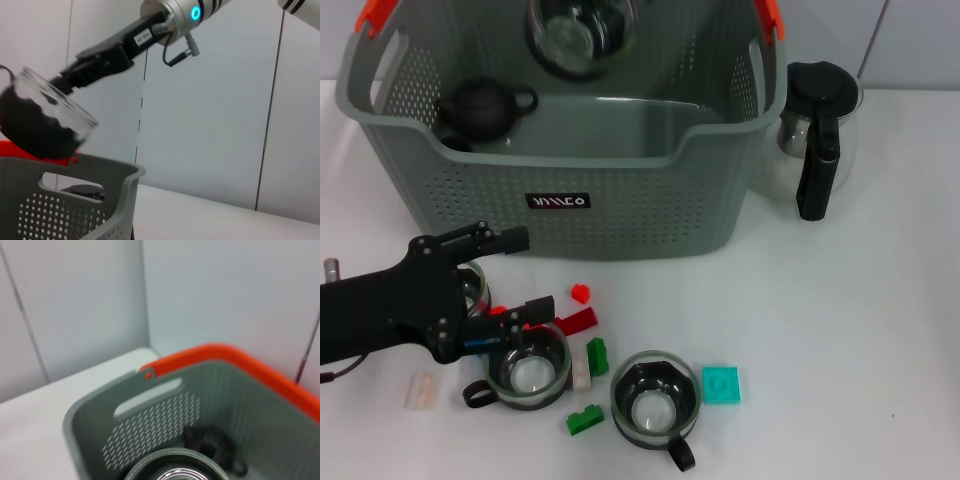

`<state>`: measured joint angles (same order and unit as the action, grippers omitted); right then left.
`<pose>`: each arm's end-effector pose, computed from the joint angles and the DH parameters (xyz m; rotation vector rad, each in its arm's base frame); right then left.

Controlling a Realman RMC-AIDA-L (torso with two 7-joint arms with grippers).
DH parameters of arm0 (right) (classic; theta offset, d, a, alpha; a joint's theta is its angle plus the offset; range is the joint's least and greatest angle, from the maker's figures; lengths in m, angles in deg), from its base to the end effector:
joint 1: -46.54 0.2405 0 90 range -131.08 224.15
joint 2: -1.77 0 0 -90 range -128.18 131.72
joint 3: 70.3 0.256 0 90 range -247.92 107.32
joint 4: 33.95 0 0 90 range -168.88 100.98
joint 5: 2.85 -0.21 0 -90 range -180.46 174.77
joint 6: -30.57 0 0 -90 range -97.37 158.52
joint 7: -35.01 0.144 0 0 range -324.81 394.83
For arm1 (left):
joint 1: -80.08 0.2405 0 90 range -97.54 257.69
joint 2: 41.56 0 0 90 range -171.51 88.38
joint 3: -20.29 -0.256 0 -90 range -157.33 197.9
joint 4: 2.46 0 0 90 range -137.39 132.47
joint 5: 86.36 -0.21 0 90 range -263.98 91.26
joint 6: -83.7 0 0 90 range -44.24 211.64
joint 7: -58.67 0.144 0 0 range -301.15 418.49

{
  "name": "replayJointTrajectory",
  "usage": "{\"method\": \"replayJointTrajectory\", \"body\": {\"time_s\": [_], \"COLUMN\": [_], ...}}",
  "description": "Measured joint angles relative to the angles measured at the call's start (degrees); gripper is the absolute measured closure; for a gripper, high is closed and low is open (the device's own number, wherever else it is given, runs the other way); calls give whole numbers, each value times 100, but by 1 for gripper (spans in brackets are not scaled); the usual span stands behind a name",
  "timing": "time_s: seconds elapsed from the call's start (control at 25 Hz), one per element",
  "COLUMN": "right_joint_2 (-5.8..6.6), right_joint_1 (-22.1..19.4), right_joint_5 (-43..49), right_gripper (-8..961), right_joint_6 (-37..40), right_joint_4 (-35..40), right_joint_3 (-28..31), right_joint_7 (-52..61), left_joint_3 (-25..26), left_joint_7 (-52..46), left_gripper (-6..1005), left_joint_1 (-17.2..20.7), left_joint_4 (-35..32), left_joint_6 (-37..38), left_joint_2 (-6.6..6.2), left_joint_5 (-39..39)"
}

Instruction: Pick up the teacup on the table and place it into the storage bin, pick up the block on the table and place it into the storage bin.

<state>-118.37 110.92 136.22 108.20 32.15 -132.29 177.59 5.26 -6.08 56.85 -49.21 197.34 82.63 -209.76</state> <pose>-0.0111 0.4386 0.0158 -2.6790 0.5450 0.1681 -0.2816 0.2539 0.0335 -2.6319 -0.3815 -0.9621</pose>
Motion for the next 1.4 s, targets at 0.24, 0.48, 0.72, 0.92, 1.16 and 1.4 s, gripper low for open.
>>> {"method": "replayJointTrajectory", "body": {"time_s": [0.24,0.48,0.72,0.92,1.16,1.4], "right_joint_2": [-9,-1,4,-15,-21,-19], "right_joint_1": [33,246,793,1078,1226,1251], "right_joint_5": [80,172,249,439,537,541], "right_gripper": [905,905,904,906,906,905], "right_joint_6": [-836,-1664,-2512,-2991,-3356,-3446], "right_joint_4": [-273,-1185,-2566,-3189,-3745,-4013], "right_joint_3": [-143,-511,-562,-740,-966,-1080], "right_joint_7": [-34,-102,-384,-415,-406,-415], "left_joint_3": [0,0,0,1,0,0], "left_joint_7": [33,45,79,87,87,90], "left_gripper": [171,171,171,171,171,171], "left_joint_1": [20,34,40,41,15,0], "left_joint_4": [4,18,24,43,56,73], "left_joint_6": [0,0,0,0,0,56], "left_joint_2": [0,9,9,9,9,9], "left_joint_5": [0,0,0,0,0,17]}}
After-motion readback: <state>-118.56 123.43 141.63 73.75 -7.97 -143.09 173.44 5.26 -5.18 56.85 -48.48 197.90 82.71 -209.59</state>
